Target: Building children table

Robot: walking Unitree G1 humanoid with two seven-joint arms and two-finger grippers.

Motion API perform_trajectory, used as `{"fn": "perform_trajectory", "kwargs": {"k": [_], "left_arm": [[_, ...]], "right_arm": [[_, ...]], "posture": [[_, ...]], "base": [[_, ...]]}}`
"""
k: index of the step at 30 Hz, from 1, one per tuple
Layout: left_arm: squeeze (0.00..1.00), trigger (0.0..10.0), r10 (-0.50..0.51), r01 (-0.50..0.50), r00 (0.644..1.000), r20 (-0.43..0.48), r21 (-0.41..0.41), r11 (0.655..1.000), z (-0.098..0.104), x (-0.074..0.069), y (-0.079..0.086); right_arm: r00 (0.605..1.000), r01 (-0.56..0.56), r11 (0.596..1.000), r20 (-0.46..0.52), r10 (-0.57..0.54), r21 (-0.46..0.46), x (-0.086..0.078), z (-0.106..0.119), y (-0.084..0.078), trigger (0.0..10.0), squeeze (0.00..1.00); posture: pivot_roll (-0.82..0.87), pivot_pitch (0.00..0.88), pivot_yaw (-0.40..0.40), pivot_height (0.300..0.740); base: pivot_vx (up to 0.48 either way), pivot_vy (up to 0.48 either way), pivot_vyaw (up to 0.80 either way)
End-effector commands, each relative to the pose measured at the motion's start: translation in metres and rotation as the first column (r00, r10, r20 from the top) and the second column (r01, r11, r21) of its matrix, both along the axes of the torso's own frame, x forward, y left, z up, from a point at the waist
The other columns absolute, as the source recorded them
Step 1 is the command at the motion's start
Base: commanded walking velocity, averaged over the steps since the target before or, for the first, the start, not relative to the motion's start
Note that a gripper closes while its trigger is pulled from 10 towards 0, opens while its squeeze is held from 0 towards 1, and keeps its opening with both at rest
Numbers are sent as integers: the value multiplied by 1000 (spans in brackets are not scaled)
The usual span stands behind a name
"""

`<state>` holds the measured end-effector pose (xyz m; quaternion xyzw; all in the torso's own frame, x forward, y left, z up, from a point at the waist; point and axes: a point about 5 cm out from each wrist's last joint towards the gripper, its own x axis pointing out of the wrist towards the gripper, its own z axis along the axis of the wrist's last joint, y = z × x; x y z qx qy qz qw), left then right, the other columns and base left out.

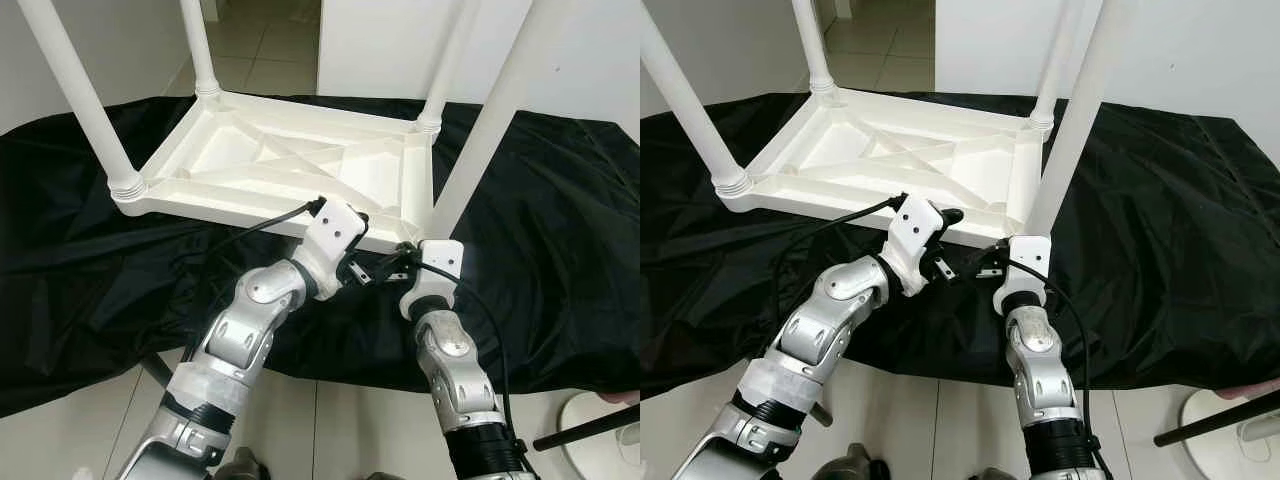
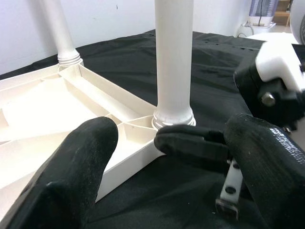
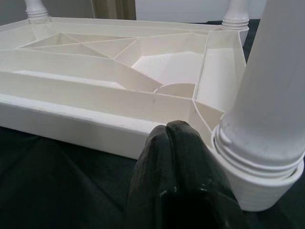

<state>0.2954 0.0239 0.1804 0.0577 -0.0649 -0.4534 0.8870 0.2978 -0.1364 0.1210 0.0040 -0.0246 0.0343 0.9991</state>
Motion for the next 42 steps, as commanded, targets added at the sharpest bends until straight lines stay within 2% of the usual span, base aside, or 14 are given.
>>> {"fn": "perform_trajectory", "kwargs": {"k": [1,5,12,16,24,27,28,29,30,32,35,39,41,42], "left_arm": [[0,10000,98,-98,995,8,-7,995,-1,5,3],[0,10000,107,-107,994,8,-6,994,-1,6,2],[0,10000,86,-86,996,-10,15,996,-8,0,-1],[0,10000,79,-78,997,-15,17,997,-9,-3,-2],[0,10000,64,-63,997,-32,28,998,-15,-9,-5],[0,10000,67,-66,997,-34,35,997,-17,-9,-6],[0,10000,67,-66,997,-34,35,997,-17,-9,-6],[0,10000,72,-70,997,-33,39,997,-18,-10,-6],[0,10000,72,-70,997,-33,39,997,-18,-10,-6],[0,10000,75,-73,997,-35,40,997,-19,-10,-6],[0,10000,76,-75,996,-35,43,996,-19,-10,-5],[0,10000,77,-75,996,-35,47,996,-20,-11,-4],[0,10000,76,-75,996,-34,48,996,-20,-11,-5],[0,10000,79,-77,997,-28,46,996,-18,-10,-5]], "right_arm": [[1000,9,1000,-14,-9,-7,4,-3,-8,10000,0],[1000,18,1000,-15,-19,-19,8,-3,-15,10000,0],[997,72,996,6,-72,-48,20,5,-43,10000,0],[997,83,995,8,-83,-56,21,6,-49,10000,0],[983,184,979,18,-183,-86,24,9,-77,10000,0],[949,315,943,25,-315,-109,23,9,-97,10000,0],[949,315,943,25,-315,-109,23,9,-97,10000,0],[905,425,899,36,-424,-103,20,10,-114,10000,0],[905,425,899,36,-424,-103,20,10,-114,10000,0],[864,504,858,56,-501,-97,16,13,-125,10000,0],[843,538,837,70,-533,-101,15,14,-130,10000,0],[866,500,862,69,-495,-90,15,13,-122,10000,0],[882,471,878,65,-467,-86,16,11,-116,10000,0],[914,406,911,56,-402,-70,16,8,-100,10000,0]], "posture": [[31,0,-20,740],[30,0,-18,740],[28,0,-7,740],[28,0,-7,740],[27,0,-10,740],[26,0,-12,740],[26,0,-12,740],[26,0,-12,740],[26,0,-12,740],[26,0,-5,740],[25,0,-2,740],[25,0,-2,740],[25,0,0,740],[25,0,0,740]], "base": [[0,0,0],[0,0,0],[0,0,0],[0,0,0],[0,0,0],[0,0,0],[0,0,0],[0,0,0],[0,0,0],[0,0,0],[0,0,0],[0,0,0],[0,0,0],[0,0,0]]}}
